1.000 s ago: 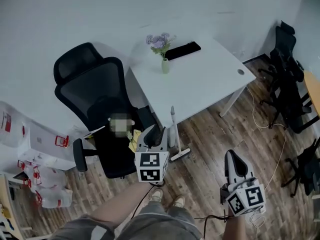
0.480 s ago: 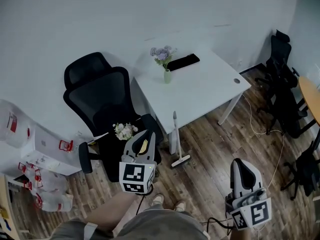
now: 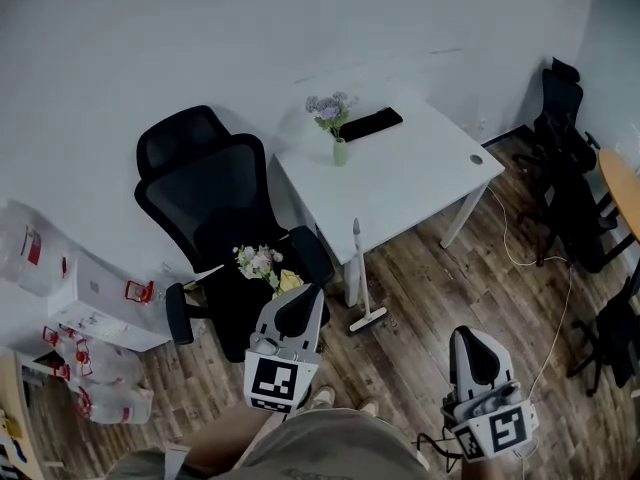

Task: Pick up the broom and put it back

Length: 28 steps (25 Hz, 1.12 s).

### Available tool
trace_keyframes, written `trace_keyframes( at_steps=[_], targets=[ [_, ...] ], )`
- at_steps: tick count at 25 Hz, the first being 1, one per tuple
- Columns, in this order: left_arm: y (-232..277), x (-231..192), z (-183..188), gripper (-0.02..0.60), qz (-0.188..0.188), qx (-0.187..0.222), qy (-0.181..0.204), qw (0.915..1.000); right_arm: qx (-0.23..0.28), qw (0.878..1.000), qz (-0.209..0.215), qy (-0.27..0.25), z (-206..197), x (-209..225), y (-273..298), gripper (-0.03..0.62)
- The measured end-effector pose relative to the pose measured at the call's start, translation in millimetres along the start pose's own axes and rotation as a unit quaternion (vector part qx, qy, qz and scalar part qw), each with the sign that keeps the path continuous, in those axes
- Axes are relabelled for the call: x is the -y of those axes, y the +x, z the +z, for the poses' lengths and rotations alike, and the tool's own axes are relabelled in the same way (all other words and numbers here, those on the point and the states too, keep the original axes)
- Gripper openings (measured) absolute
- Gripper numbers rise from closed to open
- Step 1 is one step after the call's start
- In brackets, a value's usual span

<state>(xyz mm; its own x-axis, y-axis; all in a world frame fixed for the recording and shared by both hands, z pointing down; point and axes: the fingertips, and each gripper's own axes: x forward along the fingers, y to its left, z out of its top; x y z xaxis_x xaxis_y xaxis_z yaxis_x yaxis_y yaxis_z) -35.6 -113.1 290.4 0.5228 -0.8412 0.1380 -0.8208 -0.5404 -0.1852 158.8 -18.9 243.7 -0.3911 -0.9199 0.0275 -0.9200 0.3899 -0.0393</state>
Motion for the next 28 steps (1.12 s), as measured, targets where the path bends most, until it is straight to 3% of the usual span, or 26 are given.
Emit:
trace_keyframes(
  at_steps=[9, 28],
  targets=[
    [-14, 12, -39, 0.021, -0.014, -0.053, -0.008, 0.9984, -0.015, 1.0, 0.023, 0.001, -20, -16, 0, 0.032],
    [-16, -6, -42, 0.015, -0.012, -0.058, -0.018, 0.9981, -0.044, 0.999, 0.018, 0.007, -31, -16, 9, 0.032]
  ],
)
